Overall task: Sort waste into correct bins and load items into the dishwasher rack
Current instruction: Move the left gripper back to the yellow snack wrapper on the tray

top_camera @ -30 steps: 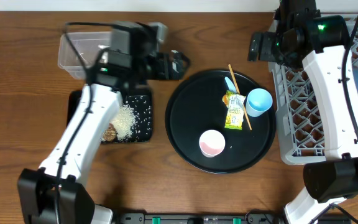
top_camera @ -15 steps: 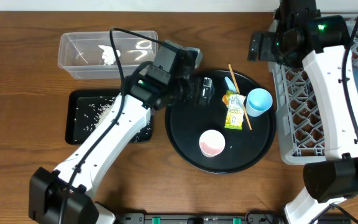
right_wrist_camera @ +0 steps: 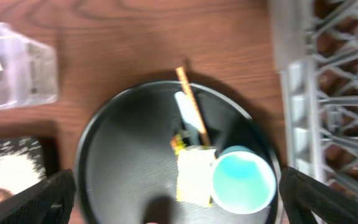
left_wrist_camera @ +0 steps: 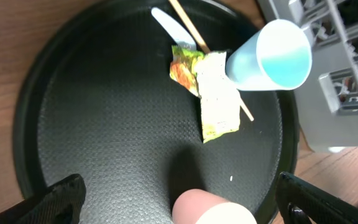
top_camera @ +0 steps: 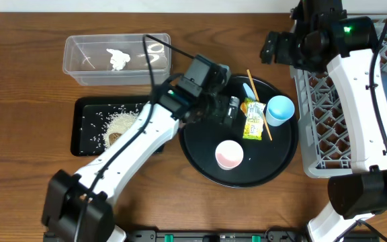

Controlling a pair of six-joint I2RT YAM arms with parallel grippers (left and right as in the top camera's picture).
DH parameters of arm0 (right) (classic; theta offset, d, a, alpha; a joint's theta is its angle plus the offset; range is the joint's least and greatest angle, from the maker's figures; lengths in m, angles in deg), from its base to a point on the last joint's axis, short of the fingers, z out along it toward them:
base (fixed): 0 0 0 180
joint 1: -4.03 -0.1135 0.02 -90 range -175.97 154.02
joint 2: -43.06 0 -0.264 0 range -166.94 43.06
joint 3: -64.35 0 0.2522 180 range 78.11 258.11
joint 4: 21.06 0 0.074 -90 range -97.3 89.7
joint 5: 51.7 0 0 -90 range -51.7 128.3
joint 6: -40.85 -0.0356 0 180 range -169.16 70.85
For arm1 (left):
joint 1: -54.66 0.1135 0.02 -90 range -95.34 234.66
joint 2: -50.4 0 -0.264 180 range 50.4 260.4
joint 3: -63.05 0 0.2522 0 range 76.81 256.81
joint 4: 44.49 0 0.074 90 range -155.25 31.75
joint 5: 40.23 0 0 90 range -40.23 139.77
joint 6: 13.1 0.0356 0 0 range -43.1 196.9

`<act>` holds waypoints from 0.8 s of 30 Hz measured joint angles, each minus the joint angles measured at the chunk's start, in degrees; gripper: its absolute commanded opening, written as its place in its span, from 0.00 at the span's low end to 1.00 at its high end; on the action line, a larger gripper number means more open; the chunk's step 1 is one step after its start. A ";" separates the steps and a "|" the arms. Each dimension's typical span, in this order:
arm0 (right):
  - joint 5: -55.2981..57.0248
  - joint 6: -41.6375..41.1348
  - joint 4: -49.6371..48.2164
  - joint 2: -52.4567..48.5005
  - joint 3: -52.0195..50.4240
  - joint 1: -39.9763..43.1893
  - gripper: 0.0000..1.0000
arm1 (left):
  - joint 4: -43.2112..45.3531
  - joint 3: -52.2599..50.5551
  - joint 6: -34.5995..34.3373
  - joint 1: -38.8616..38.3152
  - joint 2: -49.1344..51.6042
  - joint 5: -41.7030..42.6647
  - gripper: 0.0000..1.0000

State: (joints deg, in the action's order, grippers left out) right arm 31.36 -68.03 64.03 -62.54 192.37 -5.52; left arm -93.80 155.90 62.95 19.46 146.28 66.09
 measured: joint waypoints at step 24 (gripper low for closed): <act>-3.85 0.02 5.75 0.00 0.00 10.45 0.99 | 16.48 0.00 3.32 -3.37 14.62 -0.20 0.98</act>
State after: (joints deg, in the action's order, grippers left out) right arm 27.52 -68.01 69.78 -62.54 192.37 4.93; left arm -77.32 155.90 66.27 16.09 160.90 65.89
